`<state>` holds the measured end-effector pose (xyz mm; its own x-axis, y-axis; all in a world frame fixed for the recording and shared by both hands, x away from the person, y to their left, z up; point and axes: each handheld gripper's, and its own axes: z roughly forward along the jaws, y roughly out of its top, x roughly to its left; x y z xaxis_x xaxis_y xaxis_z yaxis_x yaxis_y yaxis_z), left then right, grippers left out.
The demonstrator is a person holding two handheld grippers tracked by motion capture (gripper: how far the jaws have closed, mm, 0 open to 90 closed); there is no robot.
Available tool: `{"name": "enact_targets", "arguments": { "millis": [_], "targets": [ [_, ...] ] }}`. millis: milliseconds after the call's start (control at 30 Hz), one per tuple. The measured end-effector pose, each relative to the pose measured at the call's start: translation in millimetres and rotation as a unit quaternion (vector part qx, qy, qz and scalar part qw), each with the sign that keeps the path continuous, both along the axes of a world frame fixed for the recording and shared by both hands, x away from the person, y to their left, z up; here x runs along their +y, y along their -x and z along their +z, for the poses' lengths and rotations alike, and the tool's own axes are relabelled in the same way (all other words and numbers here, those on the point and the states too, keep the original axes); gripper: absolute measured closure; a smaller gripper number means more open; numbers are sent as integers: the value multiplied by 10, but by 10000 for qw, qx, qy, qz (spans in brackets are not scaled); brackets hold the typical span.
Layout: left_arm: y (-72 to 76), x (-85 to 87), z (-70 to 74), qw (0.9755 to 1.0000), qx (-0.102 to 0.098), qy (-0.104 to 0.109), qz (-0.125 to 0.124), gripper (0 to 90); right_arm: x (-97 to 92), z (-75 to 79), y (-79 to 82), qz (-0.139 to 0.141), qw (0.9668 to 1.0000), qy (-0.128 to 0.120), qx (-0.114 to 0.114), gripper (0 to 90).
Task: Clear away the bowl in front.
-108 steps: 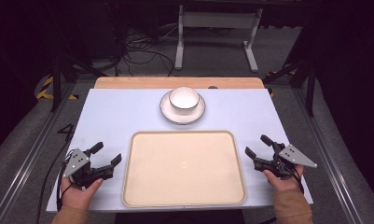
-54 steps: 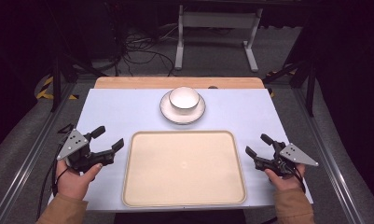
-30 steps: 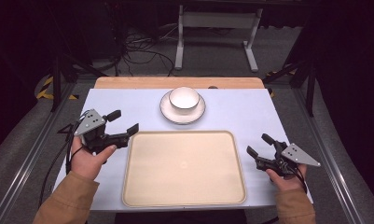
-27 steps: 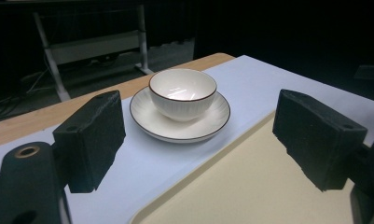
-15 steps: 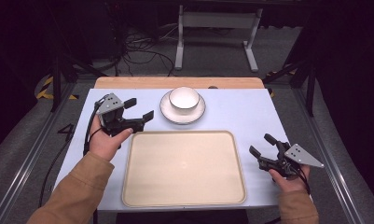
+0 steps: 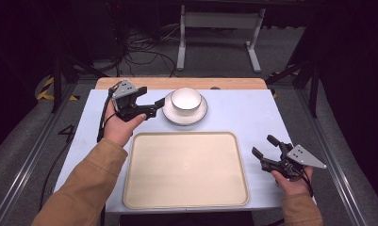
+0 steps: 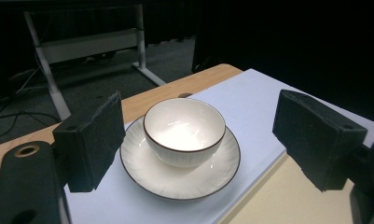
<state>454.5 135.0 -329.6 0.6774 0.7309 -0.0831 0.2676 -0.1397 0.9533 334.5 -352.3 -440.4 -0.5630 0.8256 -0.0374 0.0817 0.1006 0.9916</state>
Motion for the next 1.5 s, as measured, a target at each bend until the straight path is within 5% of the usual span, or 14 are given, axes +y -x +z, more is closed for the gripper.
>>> {"name": "enact_targets", "arguments": {
  "millis": [967, 1400, 1500],
  "targets": [
    [-716, -384, 131, 9990, 228, -146, 349, 170, 3, 9, 25, -111, 9999, 60, 2, 228],
    [-929, -536, 148, 9983, 248, -193, 484, 171, -66, 8, 74, -191, 9998, 15, -19, 233],
    [-972, -581, 139, 9968, 239, -261, 717, 197, -79, 8, 100, -219, 9998, -9, -4, 235]
  ]
}}
